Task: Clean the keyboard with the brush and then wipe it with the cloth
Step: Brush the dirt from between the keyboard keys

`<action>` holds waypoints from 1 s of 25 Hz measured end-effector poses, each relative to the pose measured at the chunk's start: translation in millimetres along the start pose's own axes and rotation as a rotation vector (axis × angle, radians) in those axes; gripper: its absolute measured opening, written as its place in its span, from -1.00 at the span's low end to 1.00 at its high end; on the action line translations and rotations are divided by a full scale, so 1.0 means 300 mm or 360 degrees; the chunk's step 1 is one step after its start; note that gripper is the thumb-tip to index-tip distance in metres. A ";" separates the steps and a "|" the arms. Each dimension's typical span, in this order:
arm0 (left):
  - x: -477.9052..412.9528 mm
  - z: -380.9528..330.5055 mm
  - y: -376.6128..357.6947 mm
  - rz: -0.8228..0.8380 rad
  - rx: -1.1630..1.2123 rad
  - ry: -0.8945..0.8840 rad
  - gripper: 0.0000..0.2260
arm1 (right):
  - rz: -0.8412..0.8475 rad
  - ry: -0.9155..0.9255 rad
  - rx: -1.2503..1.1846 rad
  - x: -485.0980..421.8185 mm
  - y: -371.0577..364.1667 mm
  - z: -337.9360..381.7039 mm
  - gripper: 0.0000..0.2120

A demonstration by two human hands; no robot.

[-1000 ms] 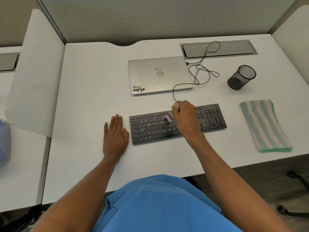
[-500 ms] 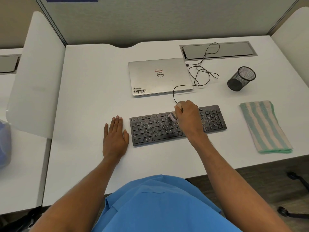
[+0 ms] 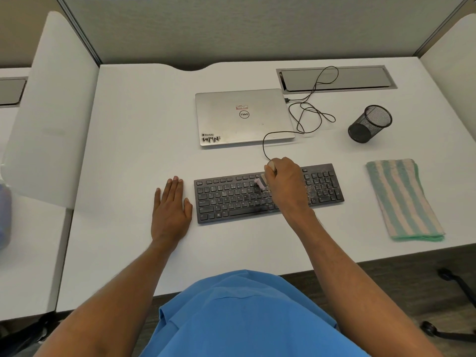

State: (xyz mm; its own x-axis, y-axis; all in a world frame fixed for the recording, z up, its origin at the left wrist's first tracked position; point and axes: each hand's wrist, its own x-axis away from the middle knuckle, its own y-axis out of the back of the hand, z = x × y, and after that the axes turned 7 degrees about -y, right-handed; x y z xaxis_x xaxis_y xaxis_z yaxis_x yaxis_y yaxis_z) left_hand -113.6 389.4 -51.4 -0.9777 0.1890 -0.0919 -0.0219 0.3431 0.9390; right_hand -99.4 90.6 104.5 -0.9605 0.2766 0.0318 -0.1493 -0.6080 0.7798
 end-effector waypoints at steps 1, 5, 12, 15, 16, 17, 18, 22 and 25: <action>0.001 -0.003 0.001 -0.0001 0.0003 0.0003 -0.41 | 0.0023 0.0007 -0.0006 0.003 -0.001 -0.004 -0.64; -0.001 -0.005 0.003 0.0013 -0.0005 0.0010 -0.41 | 0.0082 0.0016 0.0074 0.013 -0.024 -0.052 -0.56; 0.000 -0.004 0.002 0.0015 -0.0004 0.0017 -0.40 | 0.0056 -0.0038 -0.0009 0.017 0.034 -0.023 -0.64; 0.000 -0.003 0.001 0.0015 -0.0008 0.0020 -0.40 | -0.0001 0.0009 -0.0006 0.007 0.020 0.005 -0.62; 0.000 -0.004 0.001 0.0014 -0.0009 0.0018 -0.40 | 0.0011 0.0013 0.0016 0.007 0.008 0.001 -0.60; 0.001 -0.004 0.000 0.0012 -0.0009 0.0017 -0.41 | 0.0041 0.0021 0.0027 0.010 -0.003 -0.008 -0.58; 0.000 -0.003 -0.001 0.0011 -0.0008 0.0016 -0.41 | 0.0069 0.0012 0.0052 0.015 -0.009 -0.017 -0.58; -0.001 -0.002 -0.002 0.0028 -0.0015 0.0020 -0.41 | 0.0166 -0.0036 0.0244 0.010 -0.006 -0.044 -0.69; -0.001 -0.001 -0.002 0.0027 -0.0012 0.0021 -0.41 | 0.0066 -0.0029 0.0159 -0.014 0.010 -0.035 -0.67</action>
State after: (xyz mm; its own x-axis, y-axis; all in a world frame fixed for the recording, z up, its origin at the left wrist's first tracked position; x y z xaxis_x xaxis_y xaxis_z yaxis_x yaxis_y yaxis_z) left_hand -113.3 388.8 -51.7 -0.9806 0.1826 -0.0715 -0.0067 0.3332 0.9428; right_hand -98.2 79.8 100.2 -0.9608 0.2666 0.0759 -0.0844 -0.5422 0.8360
